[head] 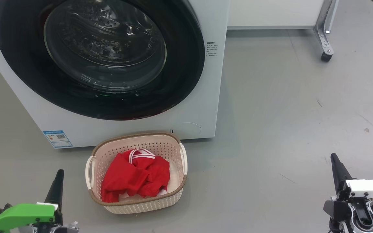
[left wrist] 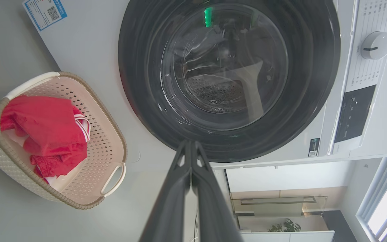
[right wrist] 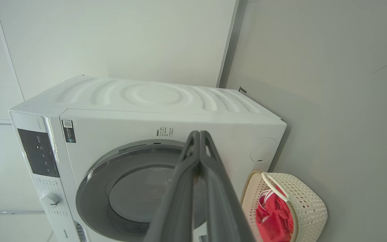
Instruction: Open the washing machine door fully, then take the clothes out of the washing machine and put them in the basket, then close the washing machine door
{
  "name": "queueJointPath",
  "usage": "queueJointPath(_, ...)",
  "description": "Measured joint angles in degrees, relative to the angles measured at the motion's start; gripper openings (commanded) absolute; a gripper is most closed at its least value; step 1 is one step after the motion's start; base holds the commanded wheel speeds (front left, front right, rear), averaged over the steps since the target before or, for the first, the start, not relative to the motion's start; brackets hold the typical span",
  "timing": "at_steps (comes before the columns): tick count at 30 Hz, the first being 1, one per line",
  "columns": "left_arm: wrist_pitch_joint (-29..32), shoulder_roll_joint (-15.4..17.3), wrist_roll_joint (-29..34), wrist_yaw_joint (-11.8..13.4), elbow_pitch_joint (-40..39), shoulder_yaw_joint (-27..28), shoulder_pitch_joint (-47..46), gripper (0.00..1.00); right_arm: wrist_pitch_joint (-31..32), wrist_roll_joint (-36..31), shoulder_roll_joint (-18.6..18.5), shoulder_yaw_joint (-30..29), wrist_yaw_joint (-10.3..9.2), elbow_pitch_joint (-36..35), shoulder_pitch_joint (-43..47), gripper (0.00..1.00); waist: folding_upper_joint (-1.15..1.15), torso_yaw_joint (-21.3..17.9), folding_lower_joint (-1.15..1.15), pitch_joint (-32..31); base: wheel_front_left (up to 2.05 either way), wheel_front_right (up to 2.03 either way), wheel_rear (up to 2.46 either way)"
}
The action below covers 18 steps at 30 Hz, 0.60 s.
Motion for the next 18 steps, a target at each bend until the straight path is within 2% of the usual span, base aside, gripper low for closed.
queueJointPath(6, 0.9, -0.1, -4.6, -0.6, 0.0, 1.2, -0.8, 0.0, 1.0, 4.6, 0.0, -0.9, 0.23, -0.3, -0.1, 0.0, 0.0, -0.3, 0.0, 0.1, 0.0, 0.0, 0.0)
queueJointPath(18, 0.9, -0.2, -5.0, -0.6, -0.1, 1.5, -1.1, 0.0, 1.2, 5.4, 0.1, -1.1, 0.54, -0.4, -0.2, 0.0, 0.0, -0.3, 0.0, 0.1, 0.0, 0.0, 0.0)
